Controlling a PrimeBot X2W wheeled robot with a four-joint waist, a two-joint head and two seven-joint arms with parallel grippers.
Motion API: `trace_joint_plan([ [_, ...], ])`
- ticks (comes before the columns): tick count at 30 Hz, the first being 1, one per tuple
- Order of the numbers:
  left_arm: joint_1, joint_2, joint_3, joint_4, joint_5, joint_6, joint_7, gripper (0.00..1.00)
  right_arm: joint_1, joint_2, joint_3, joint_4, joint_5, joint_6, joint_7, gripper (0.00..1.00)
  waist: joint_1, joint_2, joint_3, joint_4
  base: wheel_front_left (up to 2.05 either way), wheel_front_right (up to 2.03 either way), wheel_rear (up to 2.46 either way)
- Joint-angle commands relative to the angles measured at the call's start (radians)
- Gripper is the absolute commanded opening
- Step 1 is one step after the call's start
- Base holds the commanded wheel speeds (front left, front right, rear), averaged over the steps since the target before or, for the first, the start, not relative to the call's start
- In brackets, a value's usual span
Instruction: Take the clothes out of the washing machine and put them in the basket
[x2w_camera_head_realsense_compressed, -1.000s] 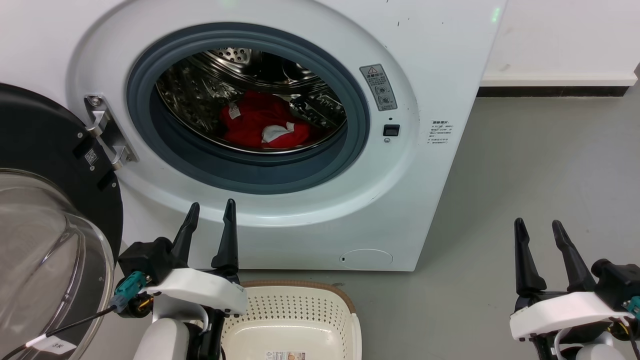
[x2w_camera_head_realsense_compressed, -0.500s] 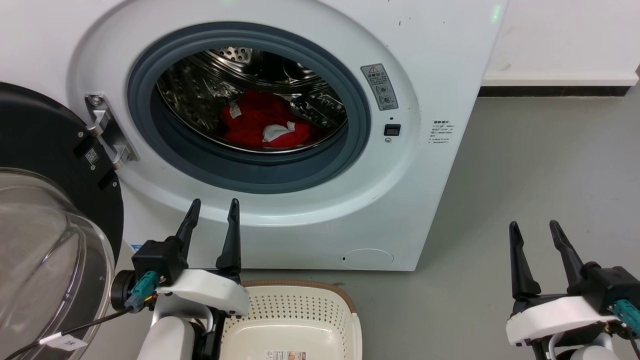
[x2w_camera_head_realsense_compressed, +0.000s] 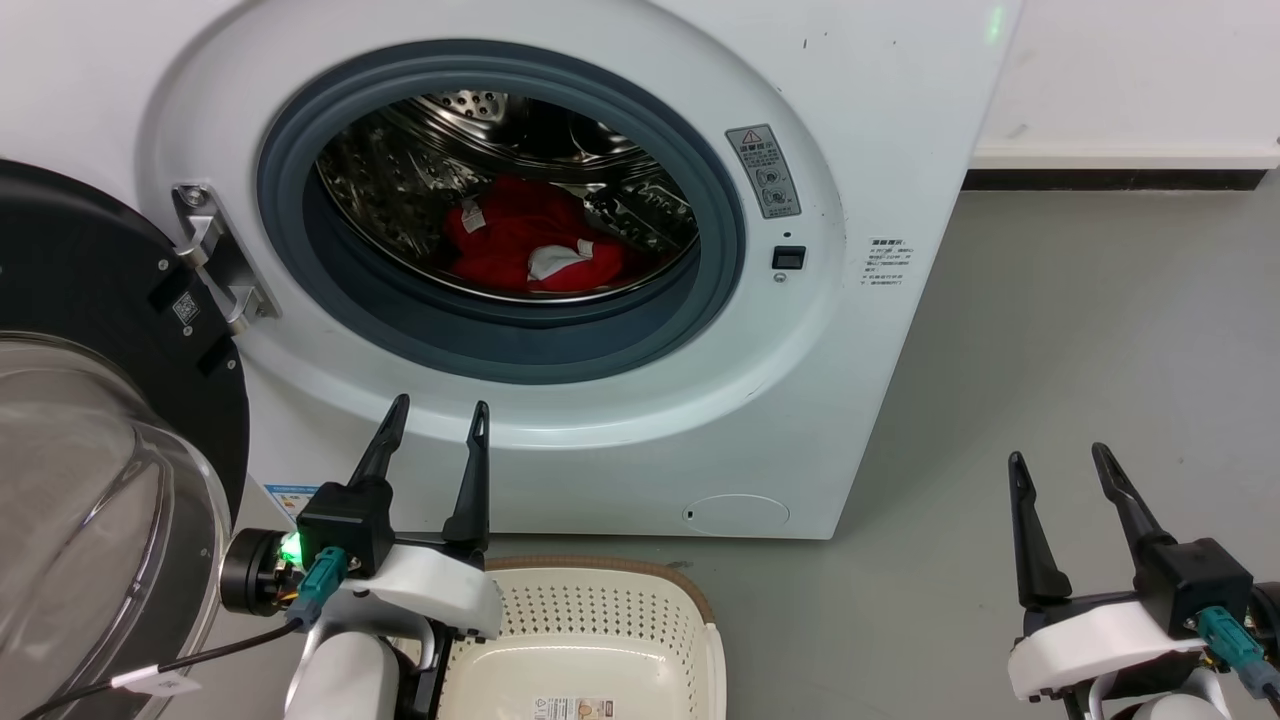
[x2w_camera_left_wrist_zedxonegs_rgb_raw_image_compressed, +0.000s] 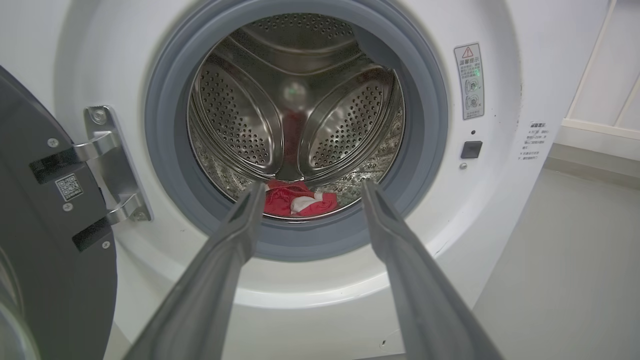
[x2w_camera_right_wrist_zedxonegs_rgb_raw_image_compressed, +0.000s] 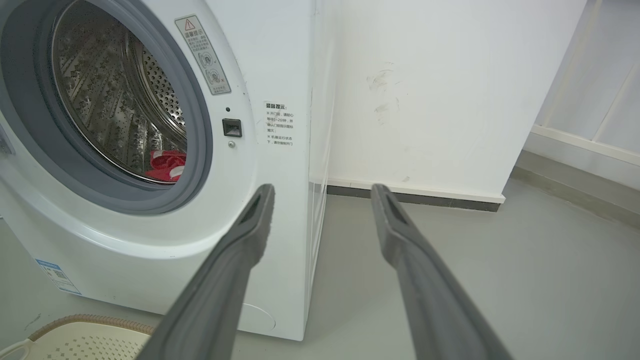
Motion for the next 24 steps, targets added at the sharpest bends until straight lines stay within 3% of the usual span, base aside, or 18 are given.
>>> trace_joint_plan([
  [1, -0.014, 0.002, -0.002, 0.001, 0.021, 0.007, -0.01, 1.0, 0.005, -0.002, -0.001, 0.0, -0.021, 0.0, -0.01, 1.0, 0.0, 0.0, 0.002, 0.0, 0.0, 0.0, 0.0],
  [24, -0.009, 0.002, 0.007, 0.02, 0.034, 0.013, -0.015, 1.0, -0.003, -0.002, -0.006, 0.02, -0.022, 0.0, -0.016, 1.0, 0.0, 0.0, 0.012, 0.005, 0.0, 0.0, 0.0],
])
